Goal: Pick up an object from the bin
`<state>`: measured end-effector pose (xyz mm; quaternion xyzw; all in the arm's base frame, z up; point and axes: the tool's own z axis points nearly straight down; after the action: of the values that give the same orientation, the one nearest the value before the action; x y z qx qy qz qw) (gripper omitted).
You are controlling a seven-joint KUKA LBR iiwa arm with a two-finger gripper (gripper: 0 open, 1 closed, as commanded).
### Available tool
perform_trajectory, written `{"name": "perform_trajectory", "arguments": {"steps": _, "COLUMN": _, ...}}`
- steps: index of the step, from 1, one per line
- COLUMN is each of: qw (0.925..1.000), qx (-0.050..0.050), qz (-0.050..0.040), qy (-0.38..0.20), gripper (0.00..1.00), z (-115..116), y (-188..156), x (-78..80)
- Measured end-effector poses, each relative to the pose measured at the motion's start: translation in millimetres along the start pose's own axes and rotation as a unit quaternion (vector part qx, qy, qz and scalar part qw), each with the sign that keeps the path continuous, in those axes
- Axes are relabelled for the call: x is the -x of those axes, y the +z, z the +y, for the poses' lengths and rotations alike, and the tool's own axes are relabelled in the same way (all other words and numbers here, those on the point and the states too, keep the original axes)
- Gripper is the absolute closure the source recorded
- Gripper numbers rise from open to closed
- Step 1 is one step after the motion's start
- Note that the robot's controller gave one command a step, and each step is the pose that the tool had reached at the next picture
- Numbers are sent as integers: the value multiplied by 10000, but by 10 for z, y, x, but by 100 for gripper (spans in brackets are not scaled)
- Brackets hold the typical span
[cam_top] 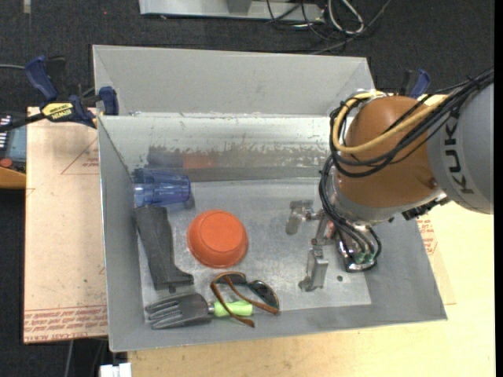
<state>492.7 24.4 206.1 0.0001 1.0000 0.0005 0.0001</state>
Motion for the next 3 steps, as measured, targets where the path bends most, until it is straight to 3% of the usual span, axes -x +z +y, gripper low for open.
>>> {"name": "perform_trajectory", "arguments": {"steps": 1, "qw": 9999, "qx": 12, "qz": -37, "qy": -110, "gripper": 0, "z": 680, "y": 1307, "x": -92}}
{"name": "perform_trajectory", "arguments": {"steps": 2, "qw": 9994, "qx": 7, "qz": -59, "qy": 345, "gripper": 0, "z": 862, "y": 458, "x": -107}}
{"name": "perform_trajectory", "arguments": {"steps": 3, "qw": 9908, "qx": 26, "qz": -60, "qy": 1349, "gripper": 0, "z": 478, "y": 1073, "x": -135}}
